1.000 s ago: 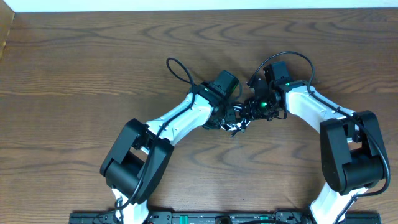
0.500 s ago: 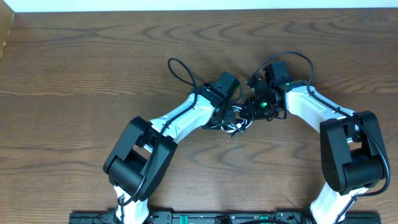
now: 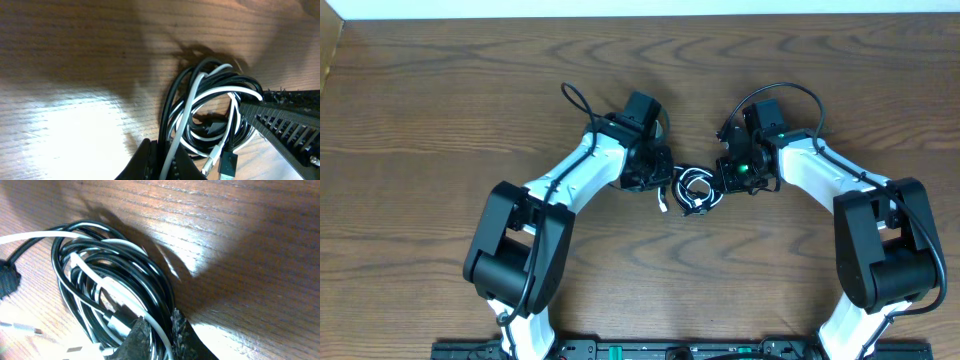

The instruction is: Untangle cables

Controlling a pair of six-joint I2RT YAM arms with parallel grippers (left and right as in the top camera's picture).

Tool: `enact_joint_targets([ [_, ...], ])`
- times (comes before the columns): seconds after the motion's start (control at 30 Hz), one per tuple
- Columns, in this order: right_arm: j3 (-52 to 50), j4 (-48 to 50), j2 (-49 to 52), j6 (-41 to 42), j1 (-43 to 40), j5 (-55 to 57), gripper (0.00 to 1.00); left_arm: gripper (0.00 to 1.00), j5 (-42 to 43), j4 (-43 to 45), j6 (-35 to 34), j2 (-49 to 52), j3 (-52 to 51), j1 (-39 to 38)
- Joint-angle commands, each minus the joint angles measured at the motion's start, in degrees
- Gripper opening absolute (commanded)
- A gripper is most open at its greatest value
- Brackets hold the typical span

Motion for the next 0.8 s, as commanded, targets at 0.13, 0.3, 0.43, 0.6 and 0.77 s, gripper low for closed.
enact_joint_targets([
  [0.13, 0.1, 0.0, 0.5, -0.2, 0.3, 1.0, 0.19, 0.12, -6.3, -0.4, 2.4, -1.6, -0.5, -0.1],
  [0.3, 0.1, 0.0, 0.5, -0.2, 0.3, 1.0, 0.22, 0.17, -11.2, -0.8, 2.4, -1.6, -0.7, -1.3],
  [0.43, 0.1, 0.0, 0.5, -0.2, 0.3, 1.0, 0.22, 0.44, -18.9, -1.3, 2.4, -1.6, -0.7, -1.9],
  [0.6, 0.1, 0.1, 0.5, -0.2, 0.3, 1.0, 0.21, 0.44, -8.6, 0.6, 1.5, -1.6, -0.3, -1.7],
  [0.77, 0.1, 0.6, 0.5, -0.2, 0.3, 1.0, 0.21, 0.44, -6.2, 1.8, -1.4, -1.6, -0.3, -2.9],
])
